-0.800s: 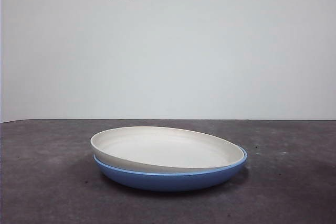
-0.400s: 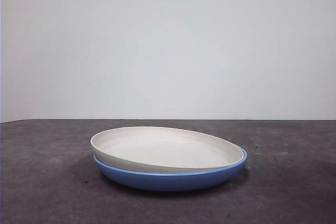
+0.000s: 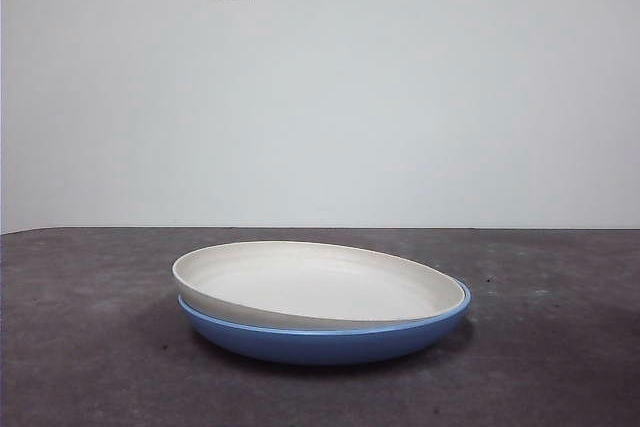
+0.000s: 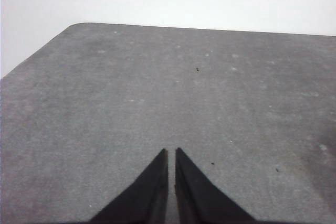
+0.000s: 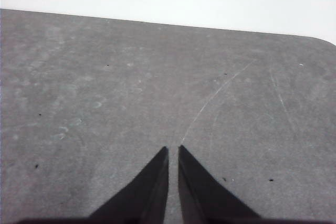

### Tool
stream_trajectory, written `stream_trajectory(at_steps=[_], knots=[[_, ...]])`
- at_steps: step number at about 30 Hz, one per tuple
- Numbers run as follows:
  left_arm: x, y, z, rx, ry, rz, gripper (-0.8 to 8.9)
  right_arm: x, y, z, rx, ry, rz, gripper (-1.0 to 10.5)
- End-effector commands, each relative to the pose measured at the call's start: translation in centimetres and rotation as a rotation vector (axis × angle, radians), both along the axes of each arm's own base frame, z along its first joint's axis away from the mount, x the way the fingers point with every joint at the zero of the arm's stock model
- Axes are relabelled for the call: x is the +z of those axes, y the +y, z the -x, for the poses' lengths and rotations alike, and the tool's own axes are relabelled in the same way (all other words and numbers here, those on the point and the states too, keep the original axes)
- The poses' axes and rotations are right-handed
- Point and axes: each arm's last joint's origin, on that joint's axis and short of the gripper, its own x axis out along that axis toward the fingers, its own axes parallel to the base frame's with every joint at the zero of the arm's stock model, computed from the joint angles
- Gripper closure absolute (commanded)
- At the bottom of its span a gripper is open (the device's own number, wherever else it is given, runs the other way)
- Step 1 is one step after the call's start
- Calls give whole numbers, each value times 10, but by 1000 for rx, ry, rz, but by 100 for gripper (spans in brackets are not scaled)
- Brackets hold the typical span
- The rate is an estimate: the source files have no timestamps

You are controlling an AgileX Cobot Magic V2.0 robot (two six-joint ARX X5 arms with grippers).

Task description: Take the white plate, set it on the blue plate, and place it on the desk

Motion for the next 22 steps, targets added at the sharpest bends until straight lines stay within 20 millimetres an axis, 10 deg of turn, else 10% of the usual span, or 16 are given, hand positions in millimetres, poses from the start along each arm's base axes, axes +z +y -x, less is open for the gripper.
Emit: stream_trajectory(at_steps=[1,22], knots=[[-7,0,-1,-1,27,-8,789,-1,0,0,-4,-4,-11,918],[-7,0,-1,-1,27,-8,789,0,0,-1,-5,-15,-10,918]])
